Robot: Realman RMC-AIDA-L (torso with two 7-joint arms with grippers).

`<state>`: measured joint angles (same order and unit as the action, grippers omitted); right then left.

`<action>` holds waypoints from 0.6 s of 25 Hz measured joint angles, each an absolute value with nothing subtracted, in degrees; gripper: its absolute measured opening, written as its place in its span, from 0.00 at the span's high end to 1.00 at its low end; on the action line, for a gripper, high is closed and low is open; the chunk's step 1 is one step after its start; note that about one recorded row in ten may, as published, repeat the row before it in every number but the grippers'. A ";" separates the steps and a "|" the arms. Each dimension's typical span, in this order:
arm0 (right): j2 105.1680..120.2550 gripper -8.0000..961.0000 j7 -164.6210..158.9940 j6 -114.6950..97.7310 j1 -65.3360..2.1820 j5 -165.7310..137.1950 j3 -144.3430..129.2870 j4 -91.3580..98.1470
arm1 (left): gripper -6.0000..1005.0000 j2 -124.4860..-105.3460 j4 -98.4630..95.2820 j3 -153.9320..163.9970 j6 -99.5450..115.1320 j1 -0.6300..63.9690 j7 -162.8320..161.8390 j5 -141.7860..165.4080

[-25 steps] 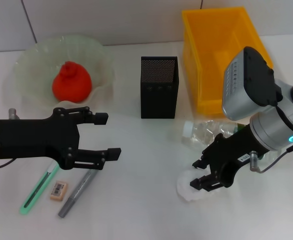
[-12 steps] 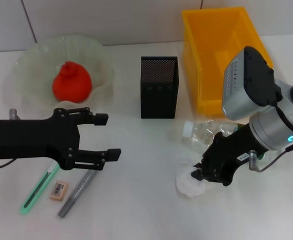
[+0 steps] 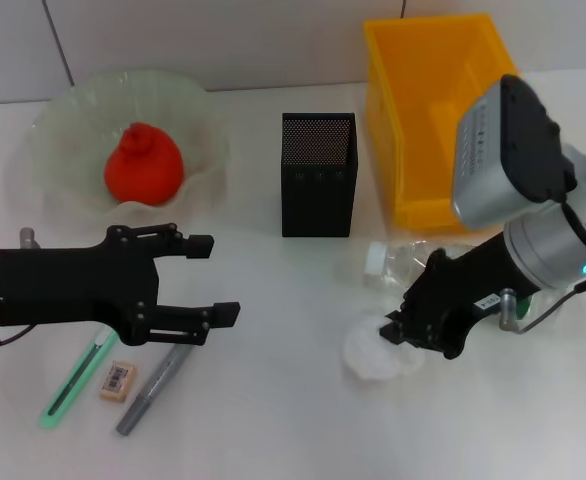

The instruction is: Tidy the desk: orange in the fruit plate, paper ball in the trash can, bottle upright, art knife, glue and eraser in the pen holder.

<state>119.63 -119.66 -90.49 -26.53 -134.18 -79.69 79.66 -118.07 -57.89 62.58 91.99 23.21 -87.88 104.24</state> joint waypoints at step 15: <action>119.71 0.97 -120.13 -93.64 -23.40 -131.67 -67.76 95.71 | 0.14 -118.13 -57.48 62.94 91.19 23.29 -87.82 105.61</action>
